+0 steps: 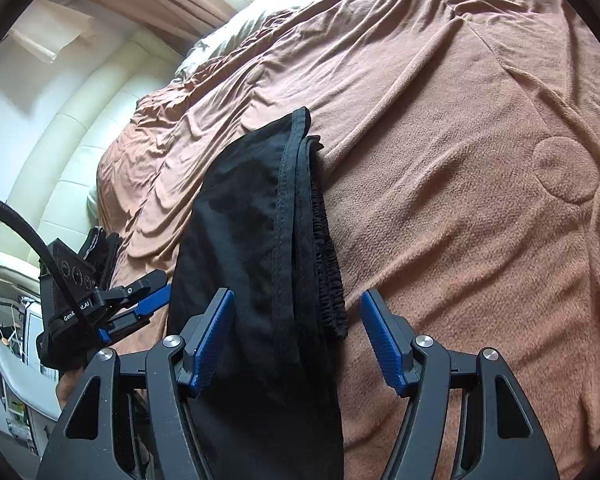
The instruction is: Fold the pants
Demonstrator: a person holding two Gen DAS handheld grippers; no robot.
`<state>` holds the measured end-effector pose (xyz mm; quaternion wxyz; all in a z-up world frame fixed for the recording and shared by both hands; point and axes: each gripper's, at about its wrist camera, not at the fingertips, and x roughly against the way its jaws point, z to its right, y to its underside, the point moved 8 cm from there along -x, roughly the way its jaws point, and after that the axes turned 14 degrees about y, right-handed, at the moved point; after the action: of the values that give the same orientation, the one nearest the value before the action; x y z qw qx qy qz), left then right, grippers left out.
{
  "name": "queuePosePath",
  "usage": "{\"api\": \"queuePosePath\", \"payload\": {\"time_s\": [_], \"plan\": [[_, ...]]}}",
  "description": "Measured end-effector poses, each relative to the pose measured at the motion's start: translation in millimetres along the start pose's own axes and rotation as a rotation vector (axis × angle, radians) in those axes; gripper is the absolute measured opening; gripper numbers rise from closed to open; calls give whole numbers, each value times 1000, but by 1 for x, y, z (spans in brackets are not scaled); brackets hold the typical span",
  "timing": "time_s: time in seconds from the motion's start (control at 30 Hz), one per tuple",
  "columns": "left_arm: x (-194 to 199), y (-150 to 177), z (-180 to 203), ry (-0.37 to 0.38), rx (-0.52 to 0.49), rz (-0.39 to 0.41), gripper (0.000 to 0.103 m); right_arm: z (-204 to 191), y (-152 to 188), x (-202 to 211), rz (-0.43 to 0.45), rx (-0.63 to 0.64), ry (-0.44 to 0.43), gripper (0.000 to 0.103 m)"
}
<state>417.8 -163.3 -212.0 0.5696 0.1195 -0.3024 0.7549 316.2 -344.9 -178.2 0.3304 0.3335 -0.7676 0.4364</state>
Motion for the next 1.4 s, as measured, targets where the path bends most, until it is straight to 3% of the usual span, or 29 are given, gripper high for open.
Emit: {"api": "queuePosePath", "payload": {"time_s": [0.5, 0.7, 0.77, 1.07, 1.17, 1.27, 1.4], "plan": [[-31, -19, -5, 16, 22, -36, 50, 6, -39, -41, -65, -26, -83, 64], [-34, -20, -6, 23, 22, -37, 48, 3, -39, -35, -42, 44, 13, 64], [-34, -21, -8, 31, 29, -39, 47, 0, -38, -38, -59, 40, 8, 65], [-34, -12, -11, 58, 57, -48, 45, 4, -50, -53, -125, -66, -222, 66], [-33, -13, -8, 52, 52, -51, 28, 4, -48, -58, -156, -68, -250, 34], [-27, -15, 1, 52, 23, -40, 15, -1, -50, -45, -108, -7, -236, 25], [-13, -17, 15, 67, 1, -4, 12, -11, -50, -25, -49, 39, -229, 21]]}}
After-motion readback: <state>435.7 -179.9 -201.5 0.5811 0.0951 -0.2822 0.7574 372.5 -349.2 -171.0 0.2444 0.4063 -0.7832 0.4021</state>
